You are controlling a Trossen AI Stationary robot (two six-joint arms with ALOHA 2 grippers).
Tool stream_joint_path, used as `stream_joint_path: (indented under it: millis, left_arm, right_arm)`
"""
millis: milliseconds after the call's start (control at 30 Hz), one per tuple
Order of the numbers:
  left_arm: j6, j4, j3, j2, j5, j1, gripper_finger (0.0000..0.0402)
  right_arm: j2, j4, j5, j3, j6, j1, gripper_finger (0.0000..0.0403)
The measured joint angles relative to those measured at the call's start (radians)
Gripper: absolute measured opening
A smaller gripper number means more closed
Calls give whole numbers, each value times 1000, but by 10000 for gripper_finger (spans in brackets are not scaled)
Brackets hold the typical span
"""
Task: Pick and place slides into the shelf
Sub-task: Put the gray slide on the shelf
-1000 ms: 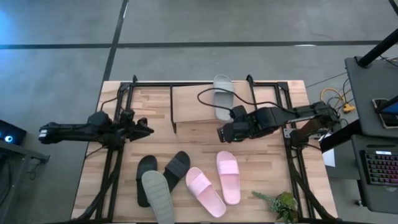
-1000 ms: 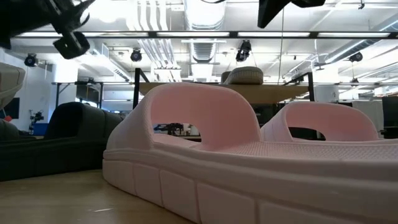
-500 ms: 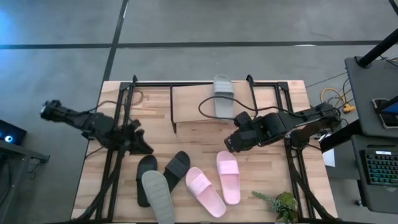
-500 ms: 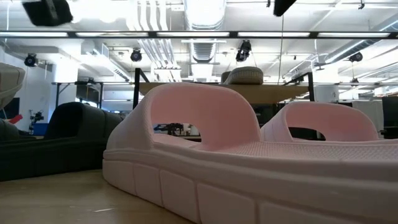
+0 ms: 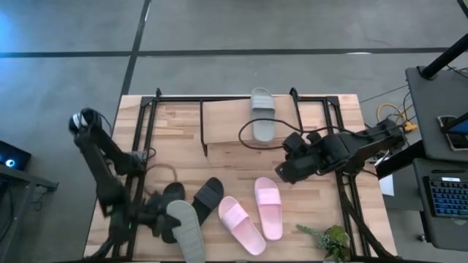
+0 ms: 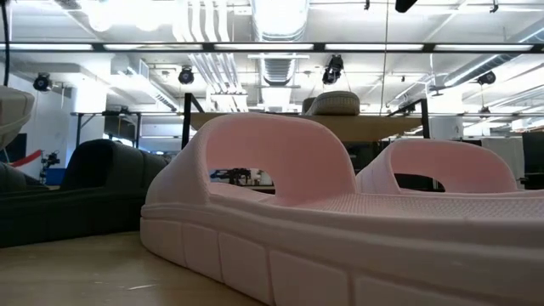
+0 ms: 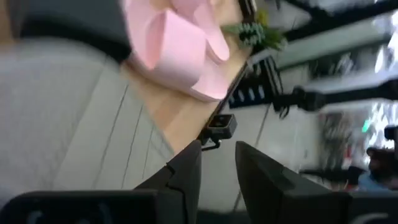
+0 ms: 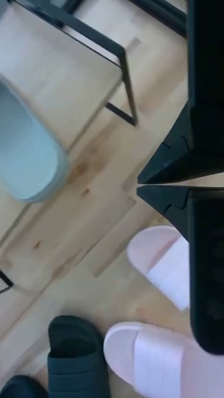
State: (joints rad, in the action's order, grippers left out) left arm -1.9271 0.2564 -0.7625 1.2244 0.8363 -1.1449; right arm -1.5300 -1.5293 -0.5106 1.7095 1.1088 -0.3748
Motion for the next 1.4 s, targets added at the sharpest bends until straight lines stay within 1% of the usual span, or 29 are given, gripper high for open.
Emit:
stream_joint_path:
  millis: [67, 100, 167, 233, 333, 433, 533, 700, 767, 833, 900, 933, 1200, 1400]
  left_arm:
    - [-136, -2, -21, 70, 92, -42, 85]
    - [-190, -12, -34, 101, 107, -55, 85]
    - [-267, -5, -52, 165, 95, -66, 85]
    - [-296, -5, -70, 213, 45, -67, 85]
    - [-298, -29, -93, 248, -57, -66, 85]
    - [-296, -47, -96, 269, -83, -66, 96]
    - [-294, -50, -99, 261, -92, -66, 120]
    - [-284, -30, -98, 228, -122, -66, 173]
    - [-269, -29, -95, 226, -165, -66, 193]
    - [-266, -21, -89, 227, -232, -66, 209]
    - [-267, -23, -82, 235, -284, -66, 218]
    - [-268, -20, -79, 241, -293, -66, 220]
    - [-266, -24, -52, 250, -273, -59, 221]
    - [-266, -44, -32, 305, -272, -49, 221]
  right_arm:
    - [12, 0, -17, -3, -18, 1, 9]
    - [20, -1, -18, -6, -28, 2, 9]
    - [29, -1, -26, -10, -37, 2, 9]
    - [37, -2, -32, -18, -44, 2, 9]
    - [43, -2, -33, -25, -44, 2, 9]
    - [44, -4, -33, -30, -44, 2, 9]
    - [43, -3, -33, -31, -44, 2, 9]
    - [43, -4, -38, -31, -38, 2, 9]
    - [43, -3, -41, -31, -36, 3, 9]
    - [43, -3, -43, -31, -35, 8, 9]
    - [43, -3, -49, -31, -25, 11, 9]
    - [42, -2, -56, -31, -22, 14, 9]
    - [42, -2, -70, -32, -9, 22, 9]
    - [42, -3, -69, -36, -2, 22, 9]
